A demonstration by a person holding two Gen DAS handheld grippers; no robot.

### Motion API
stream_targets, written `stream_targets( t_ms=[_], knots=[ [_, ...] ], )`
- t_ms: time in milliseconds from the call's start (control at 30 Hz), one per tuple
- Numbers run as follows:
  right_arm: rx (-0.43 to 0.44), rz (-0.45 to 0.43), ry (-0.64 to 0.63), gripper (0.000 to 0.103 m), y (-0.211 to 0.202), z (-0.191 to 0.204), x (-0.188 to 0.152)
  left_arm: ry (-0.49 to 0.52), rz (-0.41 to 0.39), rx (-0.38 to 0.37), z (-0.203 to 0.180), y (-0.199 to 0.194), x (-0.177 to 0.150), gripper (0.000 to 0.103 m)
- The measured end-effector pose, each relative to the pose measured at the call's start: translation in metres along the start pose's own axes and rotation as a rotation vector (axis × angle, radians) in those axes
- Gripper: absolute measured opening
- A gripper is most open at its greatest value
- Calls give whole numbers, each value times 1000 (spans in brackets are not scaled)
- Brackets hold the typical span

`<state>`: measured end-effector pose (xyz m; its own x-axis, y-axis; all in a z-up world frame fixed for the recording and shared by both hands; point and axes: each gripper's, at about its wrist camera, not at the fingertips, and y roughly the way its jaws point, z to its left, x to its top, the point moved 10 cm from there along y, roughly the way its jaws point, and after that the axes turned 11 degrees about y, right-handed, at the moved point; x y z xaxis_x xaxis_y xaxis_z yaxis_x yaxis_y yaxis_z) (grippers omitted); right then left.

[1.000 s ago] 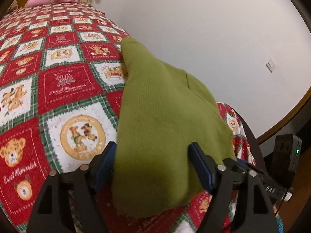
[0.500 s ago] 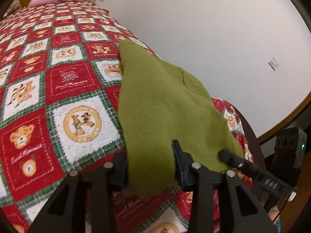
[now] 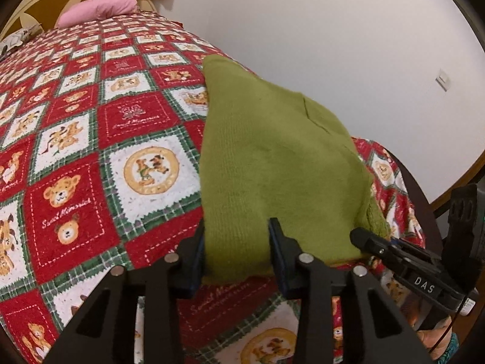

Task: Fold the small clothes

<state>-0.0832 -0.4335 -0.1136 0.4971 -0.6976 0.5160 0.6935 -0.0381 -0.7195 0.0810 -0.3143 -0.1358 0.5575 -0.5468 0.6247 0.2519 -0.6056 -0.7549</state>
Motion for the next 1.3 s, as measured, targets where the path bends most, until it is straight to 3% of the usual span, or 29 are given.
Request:
stream_targets(
  t_ms=[67,133,233,333,500,567,633,767,933,1033,1300],
  knots=[
    [-4,-9,6,17,-1,0,0,0,4,35,4,0,-3,63],
    [-12,-13,13,19,-2,1,0,-25,7,72,11,-2,-7,73],
    [-29,-20,11,29,-10,2,-1,-15,1,95,15,-10,-8,73],
    [-41,-31,3,30,-26,1,-4,51,-31,181,16,-22,-5,77],
    [-120,-112,-78,33,-60,10,-3,101,-58,250,14,-36,-5,77],
    [-146,-147,-107,54,-71,18,-1,118,-72,279,14,-43,-4,77],
    [-157,-184,-129,64,-82,26,1,127,-84,301,14,-50,-4,78],
    [-165,-234,-173,64,-102,45,-1,114,-120,299,15,-70,-4,90],
    [-160,-286,-206,65,-128,66,-6,137,-185,320,9,-98,-2,91],
    [-167,-295,-217,67,-137,71,-10,154,-204,324,4,-109,-6,97],
    [-190,-146,-166,68,-128,61,-48,227,-99,292,-18,-102,-35,98]
  ],
)
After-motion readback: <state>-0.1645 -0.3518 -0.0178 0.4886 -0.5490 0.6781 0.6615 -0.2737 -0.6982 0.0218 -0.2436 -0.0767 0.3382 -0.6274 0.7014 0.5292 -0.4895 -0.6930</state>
